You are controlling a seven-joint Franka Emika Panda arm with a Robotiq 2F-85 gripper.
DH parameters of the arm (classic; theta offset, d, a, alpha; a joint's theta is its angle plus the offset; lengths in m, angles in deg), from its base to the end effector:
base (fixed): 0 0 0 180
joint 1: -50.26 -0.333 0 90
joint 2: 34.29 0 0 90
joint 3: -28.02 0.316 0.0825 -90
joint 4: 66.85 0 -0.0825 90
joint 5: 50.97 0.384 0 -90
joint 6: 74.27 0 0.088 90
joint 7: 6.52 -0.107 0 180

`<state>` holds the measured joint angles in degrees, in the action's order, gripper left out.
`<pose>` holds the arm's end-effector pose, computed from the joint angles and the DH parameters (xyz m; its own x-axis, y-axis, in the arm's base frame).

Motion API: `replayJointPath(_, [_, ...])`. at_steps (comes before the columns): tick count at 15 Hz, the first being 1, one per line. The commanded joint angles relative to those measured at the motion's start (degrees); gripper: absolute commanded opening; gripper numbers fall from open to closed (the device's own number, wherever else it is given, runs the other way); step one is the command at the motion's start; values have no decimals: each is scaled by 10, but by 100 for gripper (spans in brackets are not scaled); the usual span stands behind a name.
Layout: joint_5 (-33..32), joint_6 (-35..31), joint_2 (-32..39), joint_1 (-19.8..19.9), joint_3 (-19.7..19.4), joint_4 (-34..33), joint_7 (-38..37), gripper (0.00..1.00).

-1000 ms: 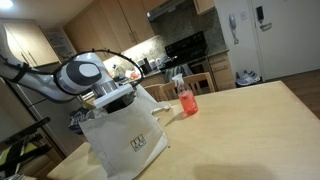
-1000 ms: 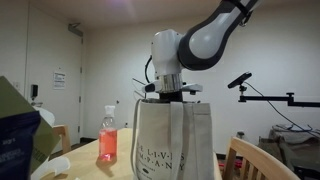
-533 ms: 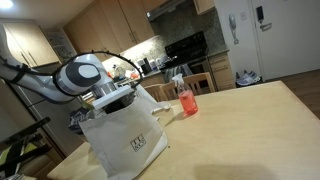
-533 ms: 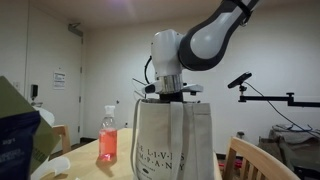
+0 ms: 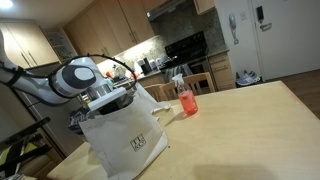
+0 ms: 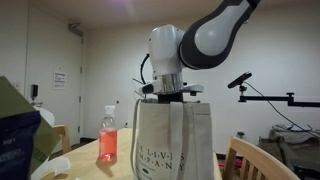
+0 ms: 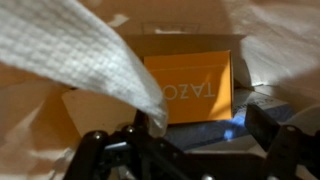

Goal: Move the bag slightly forward, take out the TAZO box, and put it on the table

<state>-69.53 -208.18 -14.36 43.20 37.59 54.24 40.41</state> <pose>0.5440 0.1568 0.2412 0.2233 0.9548 -0.1960 0.9740 -0.2265 0.0060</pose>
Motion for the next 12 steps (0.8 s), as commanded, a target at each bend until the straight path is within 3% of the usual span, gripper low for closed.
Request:
replayJointPath(1, [-8,3,-29,-10,4,24,-21,100])
replayJointPath(12, [0,2,-13,-7,6,10,-1,100])
